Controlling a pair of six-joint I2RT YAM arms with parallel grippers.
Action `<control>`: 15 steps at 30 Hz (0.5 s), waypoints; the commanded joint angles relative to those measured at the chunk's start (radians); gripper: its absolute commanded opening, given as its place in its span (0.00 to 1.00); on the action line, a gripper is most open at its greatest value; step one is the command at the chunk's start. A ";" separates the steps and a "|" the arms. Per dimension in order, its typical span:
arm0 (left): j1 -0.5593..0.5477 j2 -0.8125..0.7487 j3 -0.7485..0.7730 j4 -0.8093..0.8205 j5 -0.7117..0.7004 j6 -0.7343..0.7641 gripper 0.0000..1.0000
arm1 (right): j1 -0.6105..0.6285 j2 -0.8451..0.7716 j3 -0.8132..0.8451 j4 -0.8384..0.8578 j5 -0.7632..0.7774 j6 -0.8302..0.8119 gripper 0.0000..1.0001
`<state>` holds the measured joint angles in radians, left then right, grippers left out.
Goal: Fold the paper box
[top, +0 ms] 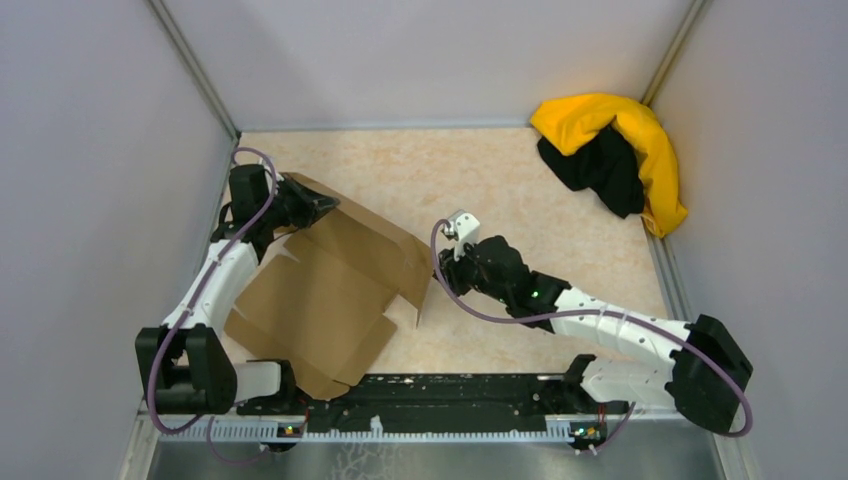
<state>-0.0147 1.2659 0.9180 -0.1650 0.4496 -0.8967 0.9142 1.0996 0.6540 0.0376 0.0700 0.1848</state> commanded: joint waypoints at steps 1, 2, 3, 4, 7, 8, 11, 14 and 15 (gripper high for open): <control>0.008 -0.007 0.030 0.013 0.025 0.019 0.00 | 0.007 0.019 0.036 0.100 -0.014 0.011 0.32; 0.008 -0.009 0.030 0.013 0.026 0.021 0.00 | 0.007 0.014 0.040 0.096 0.004 0.005 0.32; 0.007 -0.010 0.029 0.013 0.026 0.021 0.00 | 0.007 0.002 0.045 0.092 0.015 -0.001 0.32; 0.008 -0.011 0.027 0.012 0.024 0.022 0.00 | 0.007 -0.012 0.053 0.082 0.031 -0.006 0.32; 0.008 -0.016 0.019 0.014 0.031 0.024 0.00 | 0.007 -0.040 0.076 0.063 0.048 -0.018 0.33; 0.007 -0.018 0.015 0.018 0.034 0.022 0.00 | 0.006 -0.033 0.090 0.052 0.041 -0.022 0.34; 0.007 -0.026 0.002 0.023 0.037 0.022 0.00 | 0.007 0.020 0.122 0.032 0.020 -0.036 0.34; 0.007 -0.035 -0.008 0.023 0.042 0.023 0.00 | 0.007 0.054 0.120 0.070 -0.013 -0.022 0.34; 0.008 -0.039 -0.009 0.020 0.041 0.025 0.00 | 0.008 0.066 0.123 0.080 -0.027 -0.016 0.34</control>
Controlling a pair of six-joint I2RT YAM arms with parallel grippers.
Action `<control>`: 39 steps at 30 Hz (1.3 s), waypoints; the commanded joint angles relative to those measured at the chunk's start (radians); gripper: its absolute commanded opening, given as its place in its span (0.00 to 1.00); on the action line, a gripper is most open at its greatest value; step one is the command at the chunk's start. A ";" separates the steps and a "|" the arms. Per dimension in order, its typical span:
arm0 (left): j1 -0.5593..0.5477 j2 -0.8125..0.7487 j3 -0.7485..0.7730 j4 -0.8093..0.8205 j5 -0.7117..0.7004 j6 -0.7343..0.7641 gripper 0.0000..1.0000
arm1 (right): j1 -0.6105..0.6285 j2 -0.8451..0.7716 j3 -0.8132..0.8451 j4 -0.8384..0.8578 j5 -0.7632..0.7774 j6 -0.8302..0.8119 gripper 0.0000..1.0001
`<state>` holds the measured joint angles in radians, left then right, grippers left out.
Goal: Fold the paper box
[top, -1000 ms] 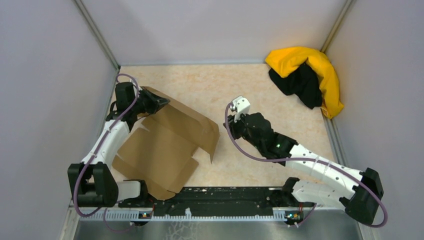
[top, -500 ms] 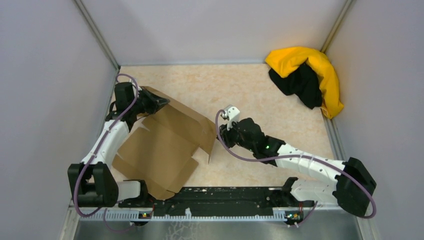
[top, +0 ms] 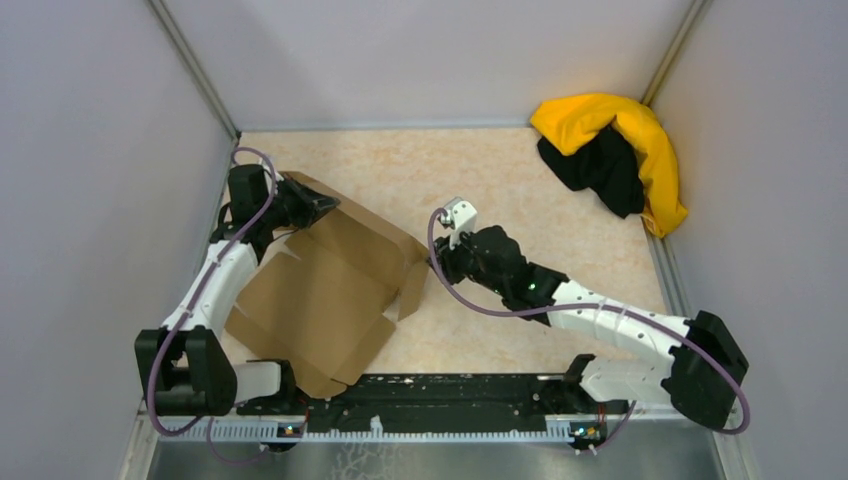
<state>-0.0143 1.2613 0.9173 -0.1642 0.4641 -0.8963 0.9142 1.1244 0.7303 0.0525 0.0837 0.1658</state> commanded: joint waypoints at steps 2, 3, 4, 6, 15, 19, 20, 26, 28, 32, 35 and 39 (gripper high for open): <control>0.007 -0.042 -0.011 0.019 0.021 0.026 0.00 | 0.007 0.060 0.050 0.084 -0.066 0.016 0.34; 0.007 -0.042 -0.012 0.020 0.018 0.028 0.00 | 0.007 0.070 0.052 0.093 -0.077 0.021 0.34; 0.008 -0.042 -0.012 0.020 0.019 0.028 0.00 | 0.007 0.080 0.054 0.099 -0.079 0.026 0.34; 0.008 -0.037 -0.011 0.019 0.021 0.028 0.00 | 0.007 0.094 0.056 0.110 -0.104 0.033 0.34; 0.007 -0.026 -0.011 0.023 0.018 0.031 0.00 | 0.020 0.124 0.040 0.134 -0.104 0.042 0.36; 0.007 -0.021 -0.010 0.025 0.018 0.032 0.00 | 0.023 0.117 0.028 0.138 -0.063 0.028 0.42; 0.008 -0.020 -0.011 0.027 0.017 0.031 0.00 | 0.024 0.118 0.025 0.138 -0.052 0.023 0.43; 0.008 -0.015 -0.014 0.032 0.020 0.030 0.00 | 0.023 0.140 -0.010 0.198 -0.076 0.015 0.50; 0.008 -0.015 -0.014 0.032 0.022 0.030 0.00 | 0.023 0.154 -0.021 0.224 -0.079 0.018 0.50; 0.007 -0.013 -0.018 0.036 0.020 0.028 0.00 | 0.031 0.187 -0.039 0.273 -0.104 0.028 0.50; 0.007 -0.009 -0.024 0.041 0.021 0.028 0.00 | 0.050 0.208 -0.040 0.296 -0.089 0.028 0.51; 0.007 -0.008 -0.038 0.049 0.023 0.030 0.00 | 0.080 0.237 -0.039 0.328 -0.051 0.031 0.51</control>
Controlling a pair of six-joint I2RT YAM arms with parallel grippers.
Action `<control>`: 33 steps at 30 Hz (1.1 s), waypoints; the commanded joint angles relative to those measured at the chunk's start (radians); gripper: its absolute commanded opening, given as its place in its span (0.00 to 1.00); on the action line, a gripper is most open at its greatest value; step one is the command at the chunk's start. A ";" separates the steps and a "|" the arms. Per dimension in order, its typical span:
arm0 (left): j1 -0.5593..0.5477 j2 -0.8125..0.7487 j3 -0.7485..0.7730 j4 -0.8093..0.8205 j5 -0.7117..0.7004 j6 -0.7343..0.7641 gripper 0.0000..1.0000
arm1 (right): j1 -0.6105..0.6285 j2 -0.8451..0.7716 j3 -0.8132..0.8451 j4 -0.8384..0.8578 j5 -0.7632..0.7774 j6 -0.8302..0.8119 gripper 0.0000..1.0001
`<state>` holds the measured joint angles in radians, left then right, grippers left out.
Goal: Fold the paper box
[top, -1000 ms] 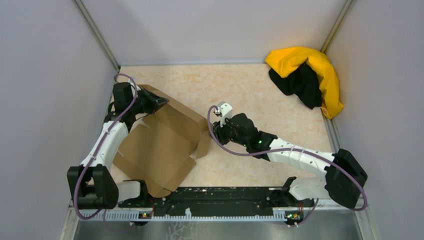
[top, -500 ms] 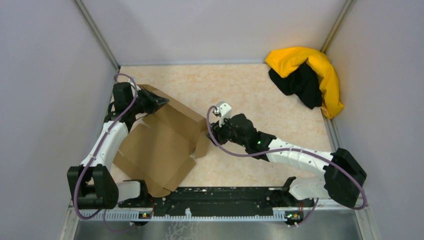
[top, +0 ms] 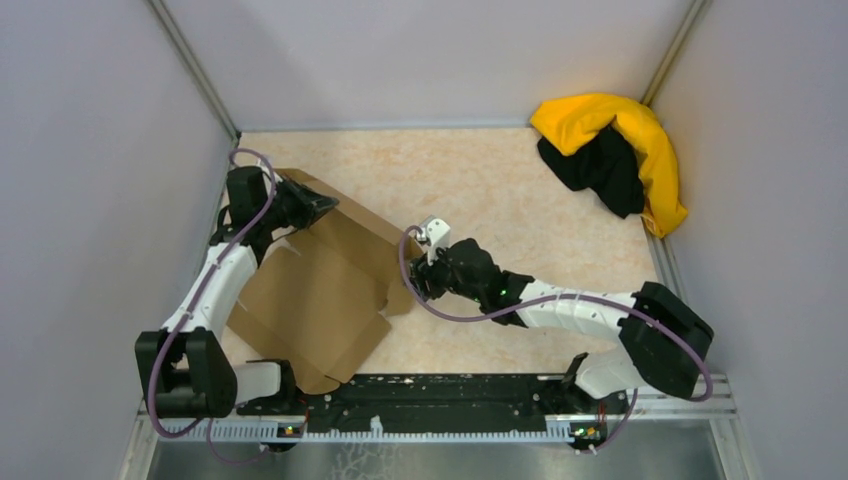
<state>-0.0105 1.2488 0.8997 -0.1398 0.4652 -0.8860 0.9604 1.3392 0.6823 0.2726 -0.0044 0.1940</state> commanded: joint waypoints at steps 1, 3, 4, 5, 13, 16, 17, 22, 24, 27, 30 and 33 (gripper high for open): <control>0.004 0.003 -0.024 0.026 0.024 0.020 0.00 | 0.044 0.028 0.010 0.115 0.049 0.003 0.51; 0.004 -0.001 -0.033 0.030 0.026 0.020 0.00 | 0.058 0.035 0.006 0.135 0.075 0.003 0.51; 0.003 -0.003 -0.038 0.033 0.027 0.020 0.00 | 0.062 0.039 0.006 0.141 0.082 0.006 0.51; 0.003 -0.005 -0.042 0.035 0.031 0.021 0.00 | 0.067 0.044 0.006 0.146 0.090 0.010 0.51; 0.038 -0.017 -0.070 0.054 0.054 0.021 0.00 | 0.100 0.080 0.023 0.183 0.134 0.022 0.51; 0.043 -0.024 -0.081 0.060 0.059 0.024 0.00 | 0.115 0.100 0.046 0.176 0.169 0.023 0.52; 0.045 -0.026 -0.086 0.064 0.064 0.023 0.00 | 0.123 0.108 0.056 0.167 0.185 0.024 0.52; 0.053 -0.035 -0.117 0.098 0.085 0.015 0.00 | 0.174 0.155 0.119 0.110 0.299 0.020 0.52; 0.058 -0.039 -0.128 0.108 0.098 0.012 0.00 | 0.185 0.170 0.133 0.102 0.334 0.033 0.52; 0.065 -0.045 -0.138 0.120 0.112 0.011 0.00 | 0.190 0.183 0.141 0.107 0.367 0.055 0.52; 0.074 -0.053 -0.147 0.121 0.125 0.014 0.00 | 0.195 0.198 0.161 0.095 0.387 0.067 0.52; 0.081 -0.065 -0.163 0.131 0.129 0.015 0.00 | 0.207 0.220 0.192 0.074 0.418 0.068 0.52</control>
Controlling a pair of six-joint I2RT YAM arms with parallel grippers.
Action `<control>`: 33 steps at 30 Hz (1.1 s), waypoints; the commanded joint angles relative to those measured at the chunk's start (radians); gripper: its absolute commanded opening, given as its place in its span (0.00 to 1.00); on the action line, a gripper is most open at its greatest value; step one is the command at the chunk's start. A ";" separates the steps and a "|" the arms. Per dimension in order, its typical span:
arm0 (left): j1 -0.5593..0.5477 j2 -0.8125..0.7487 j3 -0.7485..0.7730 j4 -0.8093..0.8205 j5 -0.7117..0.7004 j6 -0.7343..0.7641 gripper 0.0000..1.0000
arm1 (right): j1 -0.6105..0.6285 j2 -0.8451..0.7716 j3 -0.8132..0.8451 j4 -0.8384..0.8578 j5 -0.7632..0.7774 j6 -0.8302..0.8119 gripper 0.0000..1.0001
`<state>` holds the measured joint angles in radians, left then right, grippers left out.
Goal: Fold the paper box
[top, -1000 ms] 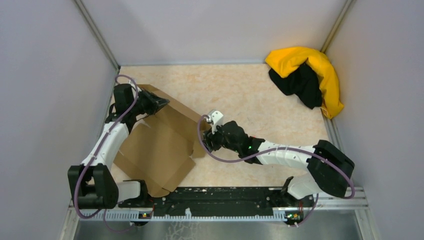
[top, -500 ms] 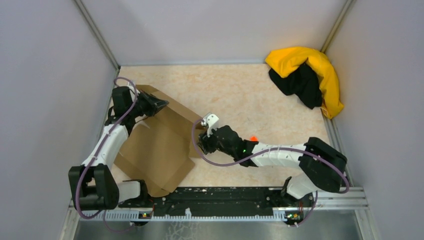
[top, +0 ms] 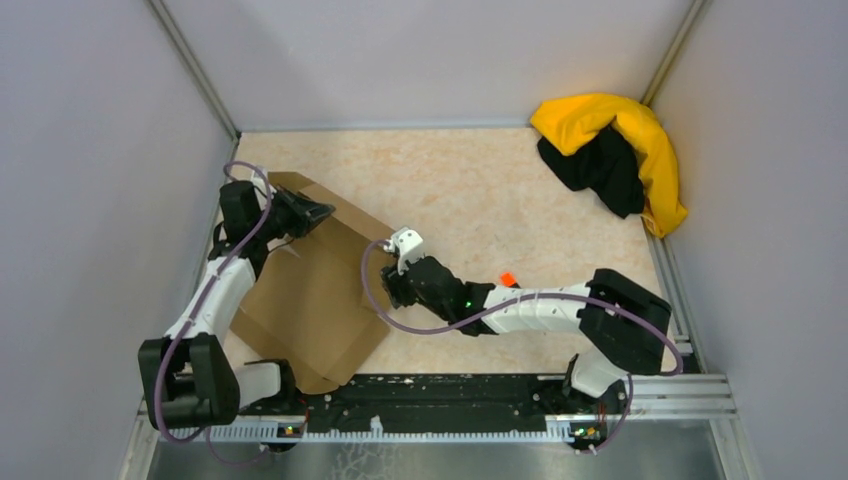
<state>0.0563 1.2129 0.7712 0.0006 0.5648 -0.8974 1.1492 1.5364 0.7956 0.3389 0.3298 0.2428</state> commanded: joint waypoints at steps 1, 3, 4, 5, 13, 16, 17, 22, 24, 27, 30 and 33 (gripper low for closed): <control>0.015 -0.030 -0.039 -0.008 0.032 0.025 0.00 | 0.024 0.032 0.091 -0.001 0.095 0.019 0.52; 0.017 -0.033 -0.050 -0.008 0.041 0.022 0.00 | 0.037 0.052 0.119 -0.017 0.128 0.019 0.52; 0.018 -0.034 -0.054 0.014 0.045 0.022 0.00 | 0.046 0.060 0.130 -0.024 0.145 0.020 0.52; 0.019 -0.036 -0.060 0.022 0.049 0.020 0.00 | 0.051 0.069 0.141 -0.032 0.162 0.025 0.52; 0.033 -0.048 -0.080 0.035 0.074 0.017 0.00 | 0.091 0.141 0.248 -0.143 0.347 0.059 0.53; 0.043 -0.052 -0.081 0.035 0.086 0.017 0.00 | 0.106 0.145 0.255 -0.136 0.366 0.057 0.53; 0.046 -0.054 -0.082 0.034 0.090 0.017 0.00 | 0.114 0.141 0.253 -0.128 0.371 0.054 0.54; 0.060 -0.062 -0.074 0.027 0.103 0.017 0.00 | 0.127 0.097 0.197 -0.064 0.370 0.050 0.55; 0.060 -0.064 -0.066 0.021 0.109 0.014 0.00 | 0.128 0.074 0.161 -0.039 0.361 0.049 0.56; 0.059 -0.072 -0.051 0.005 0.109 0.015 0.00 | 0.129 0.049 0.116 0.009 0.344 0.039 0.57; 0.061 -0.078 -0.043 0.004 0.107 0.017 0.01 | 0.132 0.033 0.092 0.050 0.328 0.022 0.58; 0.062 -0.084 -0.041 -0.026 0.101 0.015 0.02 | 0.133 0.048 0.117 0.015 0.333 0.018 0.58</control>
<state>0.1139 1.1522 0.7120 0.0334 0.6411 -0.9043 1.2743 1.6230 0.8894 0.2916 0.6460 0.2798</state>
